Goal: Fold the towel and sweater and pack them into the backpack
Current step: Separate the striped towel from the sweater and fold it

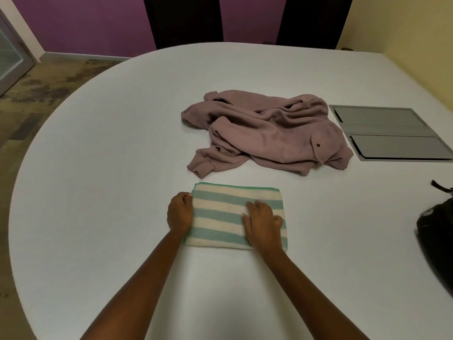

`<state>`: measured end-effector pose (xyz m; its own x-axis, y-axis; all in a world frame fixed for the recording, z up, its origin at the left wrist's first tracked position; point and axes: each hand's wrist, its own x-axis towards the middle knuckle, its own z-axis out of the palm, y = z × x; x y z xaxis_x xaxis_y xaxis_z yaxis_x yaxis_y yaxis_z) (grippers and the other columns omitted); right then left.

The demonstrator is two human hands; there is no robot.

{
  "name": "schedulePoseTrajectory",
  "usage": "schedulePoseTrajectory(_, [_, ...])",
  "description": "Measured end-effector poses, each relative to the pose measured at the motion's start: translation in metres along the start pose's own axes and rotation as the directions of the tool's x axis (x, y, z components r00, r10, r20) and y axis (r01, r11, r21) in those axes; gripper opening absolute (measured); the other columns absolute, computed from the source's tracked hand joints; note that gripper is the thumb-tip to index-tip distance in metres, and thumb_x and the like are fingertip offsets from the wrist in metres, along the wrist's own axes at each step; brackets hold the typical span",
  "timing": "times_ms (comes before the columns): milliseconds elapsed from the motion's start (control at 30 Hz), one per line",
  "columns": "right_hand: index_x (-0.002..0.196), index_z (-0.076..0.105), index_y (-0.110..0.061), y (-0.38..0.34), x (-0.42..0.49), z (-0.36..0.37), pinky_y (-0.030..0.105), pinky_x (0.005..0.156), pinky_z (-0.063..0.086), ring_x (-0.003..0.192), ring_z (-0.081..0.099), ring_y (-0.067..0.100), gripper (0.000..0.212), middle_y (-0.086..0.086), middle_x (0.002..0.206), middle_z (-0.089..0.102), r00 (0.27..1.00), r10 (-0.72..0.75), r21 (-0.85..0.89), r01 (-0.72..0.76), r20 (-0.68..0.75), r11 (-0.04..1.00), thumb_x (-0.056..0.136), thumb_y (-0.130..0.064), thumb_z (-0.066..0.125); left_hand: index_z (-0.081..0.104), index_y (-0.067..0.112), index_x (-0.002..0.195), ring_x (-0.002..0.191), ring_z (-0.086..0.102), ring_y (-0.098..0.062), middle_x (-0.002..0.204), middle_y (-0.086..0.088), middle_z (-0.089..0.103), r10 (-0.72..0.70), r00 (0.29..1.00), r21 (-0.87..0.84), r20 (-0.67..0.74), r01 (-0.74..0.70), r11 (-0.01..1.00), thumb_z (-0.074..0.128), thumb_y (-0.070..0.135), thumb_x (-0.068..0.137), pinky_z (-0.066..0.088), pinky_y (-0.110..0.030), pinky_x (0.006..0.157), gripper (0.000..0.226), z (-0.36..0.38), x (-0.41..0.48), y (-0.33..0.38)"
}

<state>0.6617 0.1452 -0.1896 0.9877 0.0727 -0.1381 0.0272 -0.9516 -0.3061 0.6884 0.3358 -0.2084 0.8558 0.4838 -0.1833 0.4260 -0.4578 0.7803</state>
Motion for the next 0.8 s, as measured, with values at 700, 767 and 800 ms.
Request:
schedulePoseTrajectory(700, [0.108,0.057,-0.007,0.049,0.061,-0.021,0.028,0.094,0.031,0.113,0.041,0.021,0.026,0.018,0.122,0.051,0.980,0.176,0.495,-0.111,-0.087,0.862,0.092,-0.020,0.041,0.046,0.012,0.061,0.058,0.043,-0.013,0.058,0.000,0.048,-0.101,0.931,-0.727,0.350,0.338,0.598,0.052,0.003,0.088,0.041,-0.022,0.054,0.029,-0.013,0.035,0.043])
schedulePoseTrajectory(767, [0.106,0.058,-0.006,0.048,0.057,-0.023,0.021,0.090,0.028,0.107,0.037,0.012,0.039,0.016,0.118,0.053,0.982,0.146,0.527,-0.060,-0.122,0.848,0.083,-0.026,0.034,0.043,0.013,0.062,0.059,0.040,-0.014,0.057,0.001,0.046,-0.115,0.910,-0.769,0.398,0.399,0.500,0.047,0.002,0.086,0.038,-0.025,0.057,0.026,-0.012,0.038,0.042])
schedulePoseTrajectory(800, [0.105,0.058,-0.006,0.048,0.055,-0.023,0.020,0.090,0.028,0.107,0.037,0.011,0.041,0.016,0.118,0.053,0.982,0.135,0.535,-0.045,-0.131,0.844,0.081,-0.027,0.033,0.044,0.013,0.065,0.061,0.041,-0.015,0.061,-0.001,0.046,-0.121,0.900,-0.761,0.418,0.420,0.494,0.045,0.004,0.085,0.038,-0.027,0.059,0.022,-0.010,0.039,0.042])
